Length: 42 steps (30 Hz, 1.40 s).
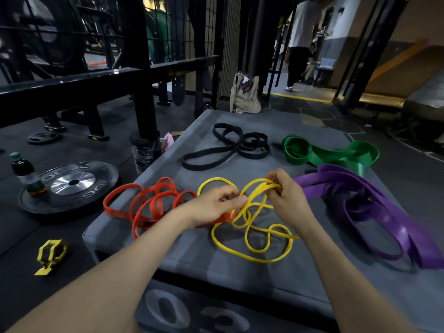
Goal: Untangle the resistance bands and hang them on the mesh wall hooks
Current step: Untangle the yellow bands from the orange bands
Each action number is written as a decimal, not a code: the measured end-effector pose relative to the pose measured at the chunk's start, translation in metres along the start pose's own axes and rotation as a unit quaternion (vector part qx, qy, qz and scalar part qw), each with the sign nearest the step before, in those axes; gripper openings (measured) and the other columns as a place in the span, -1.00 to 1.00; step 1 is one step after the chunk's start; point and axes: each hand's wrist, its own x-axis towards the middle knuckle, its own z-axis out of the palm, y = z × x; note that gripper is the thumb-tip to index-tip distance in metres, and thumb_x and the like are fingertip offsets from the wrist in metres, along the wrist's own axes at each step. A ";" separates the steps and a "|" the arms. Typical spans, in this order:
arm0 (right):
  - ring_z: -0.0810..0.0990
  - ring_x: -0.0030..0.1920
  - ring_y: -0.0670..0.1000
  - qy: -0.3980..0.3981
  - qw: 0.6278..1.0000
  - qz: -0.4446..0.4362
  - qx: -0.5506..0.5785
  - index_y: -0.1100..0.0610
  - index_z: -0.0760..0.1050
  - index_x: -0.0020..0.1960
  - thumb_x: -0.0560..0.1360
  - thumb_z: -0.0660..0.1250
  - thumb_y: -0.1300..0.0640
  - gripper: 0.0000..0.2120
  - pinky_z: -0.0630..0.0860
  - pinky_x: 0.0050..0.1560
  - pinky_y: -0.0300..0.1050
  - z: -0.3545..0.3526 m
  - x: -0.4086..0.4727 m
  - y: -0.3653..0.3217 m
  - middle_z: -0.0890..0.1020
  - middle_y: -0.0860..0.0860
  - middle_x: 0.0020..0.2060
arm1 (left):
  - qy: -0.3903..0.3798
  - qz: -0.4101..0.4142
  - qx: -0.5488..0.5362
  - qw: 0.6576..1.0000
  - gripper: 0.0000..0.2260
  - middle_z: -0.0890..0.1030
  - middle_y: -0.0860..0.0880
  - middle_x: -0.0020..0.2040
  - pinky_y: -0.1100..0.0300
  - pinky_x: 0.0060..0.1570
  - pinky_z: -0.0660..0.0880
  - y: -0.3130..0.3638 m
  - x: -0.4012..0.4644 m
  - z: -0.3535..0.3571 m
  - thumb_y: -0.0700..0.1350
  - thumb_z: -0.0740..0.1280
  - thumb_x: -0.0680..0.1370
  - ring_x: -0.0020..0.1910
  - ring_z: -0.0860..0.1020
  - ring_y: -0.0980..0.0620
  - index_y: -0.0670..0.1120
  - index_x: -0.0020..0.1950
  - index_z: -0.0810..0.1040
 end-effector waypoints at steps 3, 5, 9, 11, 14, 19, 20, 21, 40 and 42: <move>0.47 -0.32 -0.06 -0.010 1.000 0.002 -0.002 0.06 0.39 -0.06 0.50 0.25 0.28 -0.87 0.37 -0.32 -0.35 0.002 0.001 -0.001 0.53 -0.03 -0.32 | -0.047 -0.020 0.019 0.999 -0.88 0.52 -0.03 -0.27 0.22 -0.21 0.43 0.002 -0.006 0.003 -0.09 0.29 0.55 -0.29 0.48 0.08 -0.12 -0.13 0.48; 0.50 -0.29 -0.05 -0.020 1.000 0.006 -0.015 0.05 0.40 -0.06 0.51 0.30 0.21 -0.90 0.38 -0.30 -0.34 0.003 0.001 -0.001 0.55 -0.02 -0.30 | 0.008 -0.007 0.031 0.999 -0.86 0.52 0.00 -0.31 0.15 -0.19 0.40 0.001 -0.004 -0.005 -0.12 0.25 0.58 -0.30 0.46 0.08 -0.08 -0.18 0.45; 0.45 -0.34 -0.09 -0.028 0.996 0.013 -0.080 0.07 0.42 -0.15 0.50 0.33 0.03 -0.85 0.34 -0.30 -0.12 -0.003 0.002 0.000 0.50 -0.08 -0.39 | 0.170 -0.019 0.019 0.985 -0.76 0.42 0.05 -0.44 0.00 -0.28 0.32 -0.002 -0.006 -0.032 0.04 0.18 0.60 -0.34 0.35 -0.09 0.05 -0.25 0.39; 0.40 -0.36 -0.04 -0.017 0.996 0.013 -0.091 0.11 0.44 -0.20 0.51 0.32 0.04 -0.82 0.30 -0.31 -0.08 -0.005 0.001 0.000 0.44 -0.08 -0.46 | 0.144 -0.045 0.059 0.987 -0.77 0.36 -0.02 -0.39 0.10 -0.43 0.33 -0.002 -0.012 -0.031 0.04 0.10 0.63 -0.45 0.40 -0.06 0.04 -0.20 0.33; 0.46 -0.29 0.09 0.031 0.997 0.028 -0.071 0.25 0.51 -0.17 0.52 0.31 0.06 -0.76 0.40 -0.25 0.00 -0.007 0.001 0.001 0.49 0.08 -0.41 | 0.062 -0.114 0.030 0.991 -0.85 0.44 -0.08 -0.21 0.30 -0.50 0.40 0.002 -0.019 -0.015 0.02 0.02 0.65 -0.40 0.50 0.04 0.01 0.00 0.32; 0.52 -0.24 0.22 0.078 0.995 0.040 -0.051 0.31 0.52 -0.14 0.53 0.29 0.02 -0.68 0.38 -0.27 -0.01 -0.004 0.005 0.000 0.55 0.25 -0.34 | -0.073 -0.090 0.047 0.992 -0.64 0.53 0.05 -0.14 0.19 0.07 0.39 -0.006 -0.020 -0.004 0.29 0.21 0.49 -0.14 0.47 0.13 -0.01 -0.09 0.44; 0.51 -0.26 0.21 0.085 0.994 0.041 -0.051 0.31 0.52 -0.14 0.53 0.28 0.01 -0.67 0.35 -0.28 -0.02 -0.003 0.005 -0.001 0.55 0.25 -0.34 | -0.107 -0.091 0.064 0.988 -0.71 0.51 0.06 -0.14 0.20 0.04 0.41 -0.006 -0.021 -0.002 0.22 0.30 0.45 -0.13 0.46 0.13 0.01 -0.10 0.43; 0.48 -0.28 0.18 0.093 0.993 0.044 -0.049 0.32 0.51 -0.14 0.53 0.28 0.01 -0.66 0.31 -0.30 -0.04 -0.003 0.005 -0.001 0.55 0.24 -0.34 | -0.133 -0.092 0.081 0.984 -0.78 0.50 0.07 -0.14 0.20 0.00 0.43 -0.006 -0.021 -0.001 0.09 0.41 0.43 -0.12 0.46 0.13 0.04 -0.10 0.42; 0.58 -0.06 0.15 0.093 0.987 0.115 -0.069 0.22 0.59 -0.07 0.47 0.38 -0.01 -0.72 0.37 -0.15 -0.13 0.005 0.008 0.008 0.64 0.14 -0.20 | 0.170 -0.093 -0.076 0.978 -0.76 0.22 0.12 -0.52 0.41 -0.61 0.09 0.001 -0.034 -0.052 -0.07 0.21 0.60 -0.60 0.14 0.22 -0.10 -0.25 0.44; 0.58 0.03 0.13 0.075 0.989 0.100 -0.085 0.23 0.58 0.04 0.47 0.38 0.03 -0.72 0.41 -0.03 -0.12 0.009 0.008 0.008 0.63 0.16 -0.03 | 0.178 -0.101 -0.079 0.976 -0.74 0.21 0.13 -0.54 0.40 -0.61 0.07 0.001 -0.035 -0.053 -0.03 0.21 0.60 -0.60 0.13 0.21 -0.09 -0.26 0.43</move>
